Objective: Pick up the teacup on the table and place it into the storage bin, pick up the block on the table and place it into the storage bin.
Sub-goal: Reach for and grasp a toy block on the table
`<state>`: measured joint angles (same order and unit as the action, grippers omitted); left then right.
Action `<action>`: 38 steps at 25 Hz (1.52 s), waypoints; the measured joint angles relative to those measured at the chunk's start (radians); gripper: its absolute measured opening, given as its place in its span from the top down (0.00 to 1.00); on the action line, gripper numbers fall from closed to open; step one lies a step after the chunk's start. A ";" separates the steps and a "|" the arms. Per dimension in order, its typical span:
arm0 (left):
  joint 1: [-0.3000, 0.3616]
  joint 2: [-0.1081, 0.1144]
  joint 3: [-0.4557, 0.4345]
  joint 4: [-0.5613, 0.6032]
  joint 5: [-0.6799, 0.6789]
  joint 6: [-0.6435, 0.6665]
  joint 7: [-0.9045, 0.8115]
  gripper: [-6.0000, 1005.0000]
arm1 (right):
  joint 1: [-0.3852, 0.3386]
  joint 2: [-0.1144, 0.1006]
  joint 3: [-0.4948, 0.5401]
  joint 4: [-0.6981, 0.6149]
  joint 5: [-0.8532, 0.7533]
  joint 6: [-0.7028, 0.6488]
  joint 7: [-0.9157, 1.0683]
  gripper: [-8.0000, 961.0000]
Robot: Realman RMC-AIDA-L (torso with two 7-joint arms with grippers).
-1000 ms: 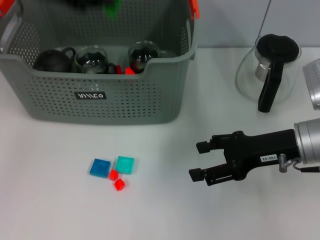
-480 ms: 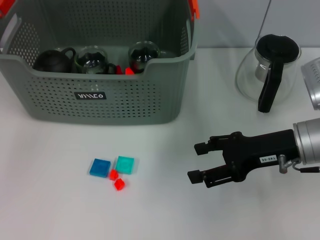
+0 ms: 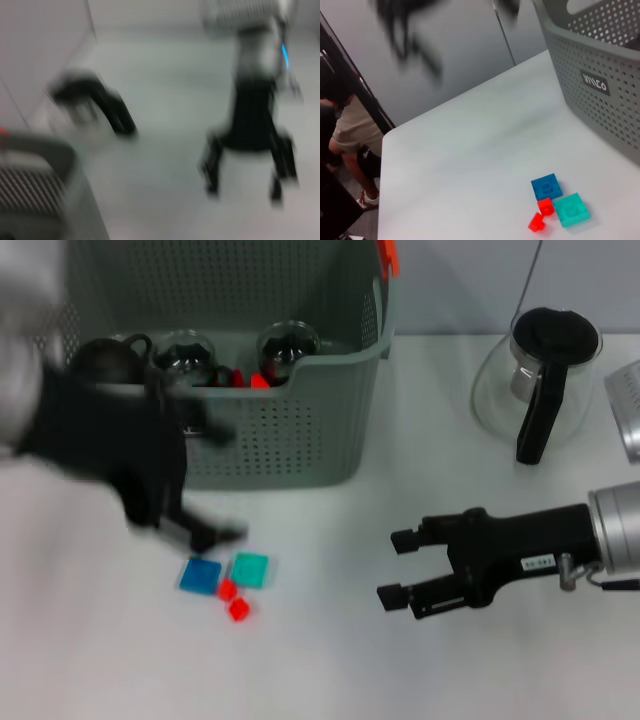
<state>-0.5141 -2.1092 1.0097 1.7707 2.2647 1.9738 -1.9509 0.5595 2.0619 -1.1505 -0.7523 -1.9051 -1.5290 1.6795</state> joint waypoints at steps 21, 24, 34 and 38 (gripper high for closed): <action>-0.130 -0.055 0.518 -0.437 0.585 -0.347 0.120 0.08 | 0.008 0.008 0.000 0.038 0.000 0.004 0.009 0.07; -0.166 -0.052 0.526 -0.526 0.589 -0.379 0.124 0.09 | 0.008 0.012 0.000 0.039 0.000 0.007 0.010 0.07; -0.202 -0.044 0.526 -0.645 0.592 -0.454 0.133 0.10 | 0.006 0.013 0.000 0.052 0.000 0.010 0.010 0.07; -0.204 -0.043 0.521 -0.657 0.593 -0.475 0.135 0.10 | 0.006 0.014 0.000 0.052 0.000 0.011 0.008 0.07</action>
<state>-0.7181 -2.1525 1.5305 1.1142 2.8573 1.4986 -1.8162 0.5660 2.0761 -1.1505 -0.7004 -1.9052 -1.5178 1.6878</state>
